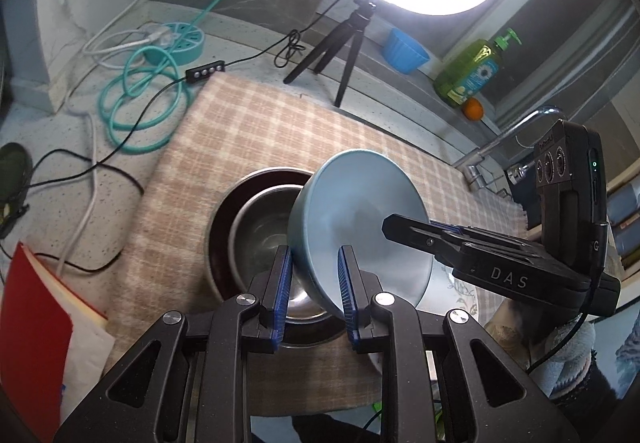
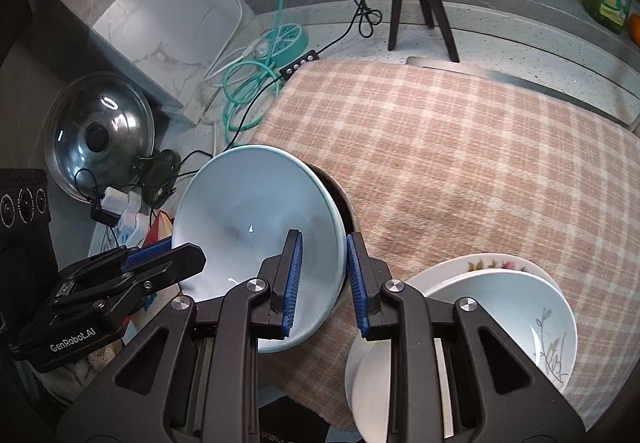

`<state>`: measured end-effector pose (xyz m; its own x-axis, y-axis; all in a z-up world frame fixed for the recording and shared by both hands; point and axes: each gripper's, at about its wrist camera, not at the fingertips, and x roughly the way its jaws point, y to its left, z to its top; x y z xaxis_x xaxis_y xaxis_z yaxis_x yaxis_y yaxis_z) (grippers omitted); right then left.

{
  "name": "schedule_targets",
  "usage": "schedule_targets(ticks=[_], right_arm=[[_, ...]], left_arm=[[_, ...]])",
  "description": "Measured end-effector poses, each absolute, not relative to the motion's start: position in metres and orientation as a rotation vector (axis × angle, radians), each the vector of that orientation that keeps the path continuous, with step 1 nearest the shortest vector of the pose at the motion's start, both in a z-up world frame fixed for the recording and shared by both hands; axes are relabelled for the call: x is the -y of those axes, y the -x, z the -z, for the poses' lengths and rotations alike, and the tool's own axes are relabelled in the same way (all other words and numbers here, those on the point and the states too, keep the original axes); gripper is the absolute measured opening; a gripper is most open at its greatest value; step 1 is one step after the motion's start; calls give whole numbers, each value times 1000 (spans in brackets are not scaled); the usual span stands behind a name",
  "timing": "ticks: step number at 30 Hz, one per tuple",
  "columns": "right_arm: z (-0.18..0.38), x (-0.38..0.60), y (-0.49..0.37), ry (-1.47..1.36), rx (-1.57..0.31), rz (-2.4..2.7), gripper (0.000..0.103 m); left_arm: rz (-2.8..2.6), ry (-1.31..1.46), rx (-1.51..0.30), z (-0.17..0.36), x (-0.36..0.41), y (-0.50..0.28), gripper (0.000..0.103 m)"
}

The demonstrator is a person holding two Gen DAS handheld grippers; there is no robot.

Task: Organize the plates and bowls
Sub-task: 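Carry the pale blue-white bowl over the steel bowl and lower it, then open the right gripper to release the bowl inside the steel bowl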

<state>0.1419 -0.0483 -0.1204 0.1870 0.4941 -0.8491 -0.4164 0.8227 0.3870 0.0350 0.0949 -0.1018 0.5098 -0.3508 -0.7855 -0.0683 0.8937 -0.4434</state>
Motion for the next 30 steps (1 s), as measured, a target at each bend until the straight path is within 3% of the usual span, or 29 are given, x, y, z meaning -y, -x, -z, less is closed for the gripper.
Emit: schedule_targets(ticks=[22,30], right_arm=[[144,13,-144,46,-1271,-644,24],[140,15,-146,28,-1253,-650,34]], left_arm=[[122,469,-1086,126,-113,-33,21],[112,460,-1071,122,-114,-35,21]])
